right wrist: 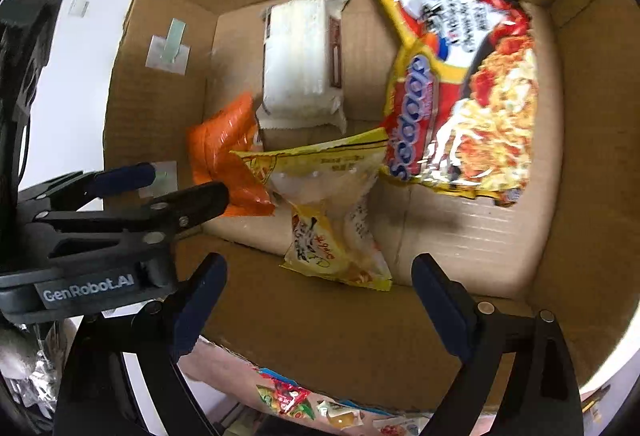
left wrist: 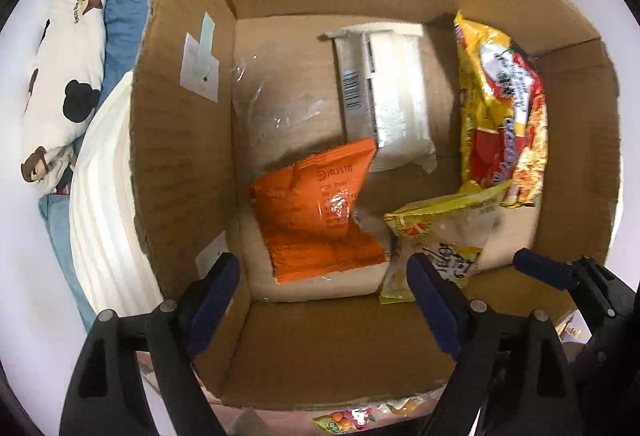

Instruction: Organize snacks

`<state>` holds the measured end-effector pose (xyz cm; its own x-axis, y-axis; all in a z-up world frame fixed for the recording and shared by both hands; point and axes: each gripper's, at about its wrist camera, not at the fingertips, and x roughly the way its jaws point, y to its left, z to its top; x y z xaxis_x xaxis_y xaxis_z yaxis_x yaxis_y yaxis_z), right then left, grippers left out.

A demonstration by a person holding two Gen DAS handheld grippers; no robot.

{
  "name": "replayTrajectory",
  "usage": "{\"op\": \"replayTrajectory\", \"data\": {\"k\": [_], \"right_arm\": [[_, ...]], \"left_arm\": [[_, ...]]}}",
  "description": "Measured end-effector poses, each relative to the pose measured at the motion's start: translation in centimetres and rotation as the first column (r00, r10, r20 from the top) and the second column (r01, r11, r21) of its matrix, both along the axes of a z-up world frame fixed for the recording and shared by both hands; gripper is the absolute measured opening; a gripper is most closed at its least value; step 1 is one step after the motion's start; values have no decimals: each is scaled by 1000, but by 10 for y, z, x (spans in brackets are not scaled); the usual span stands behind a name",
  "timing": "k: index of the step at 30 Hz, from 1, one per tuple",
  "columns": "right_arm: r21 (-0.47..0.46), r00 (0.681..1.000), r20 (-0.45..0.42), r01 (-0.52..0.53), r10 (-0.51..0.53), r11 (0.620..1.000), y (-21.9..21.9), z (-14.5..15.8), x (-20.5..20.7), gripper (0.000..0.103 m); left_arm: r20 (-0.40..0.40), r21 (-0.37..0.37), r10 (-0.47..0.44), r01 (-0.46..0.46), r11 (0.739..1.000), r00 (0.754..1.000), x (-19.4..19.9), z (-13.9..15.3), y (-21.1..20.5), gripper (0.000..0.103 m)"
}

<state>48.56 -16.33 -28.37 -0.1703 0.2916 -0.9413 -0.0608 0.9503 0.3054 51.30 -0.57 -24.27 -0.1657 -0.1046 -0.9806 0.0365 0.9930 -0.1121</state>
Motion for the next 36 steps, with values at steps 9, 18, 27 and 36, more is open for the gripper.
{"op": "replayTrajectory", "data": {"k": [9, 18, 27, 36], "right_arm": [[-12, 993, 102, 65, -63, 998, -30, 42, -19, 96], [-48, 942, 319, 129, -108, 990, -52, 109, -55, 96], [-11, 907, 406, 126, -111, 992, -55, 135, -131, 96], [-253, 952, 254, -106, 172, 962, -67, 48, -263, 96]], "left_arm": [[169, -43, 64, -58, 997, 984, -26, 52, 5, 85], [358, -61, 121, -106, 993, 926, -63, 108, 9, 85], [517, -41, 170, -175, 984, 839, -163, 145, 13, 85], [419, 45, 126, -159, 986, 899, -283, 68, -13, 85]]}}
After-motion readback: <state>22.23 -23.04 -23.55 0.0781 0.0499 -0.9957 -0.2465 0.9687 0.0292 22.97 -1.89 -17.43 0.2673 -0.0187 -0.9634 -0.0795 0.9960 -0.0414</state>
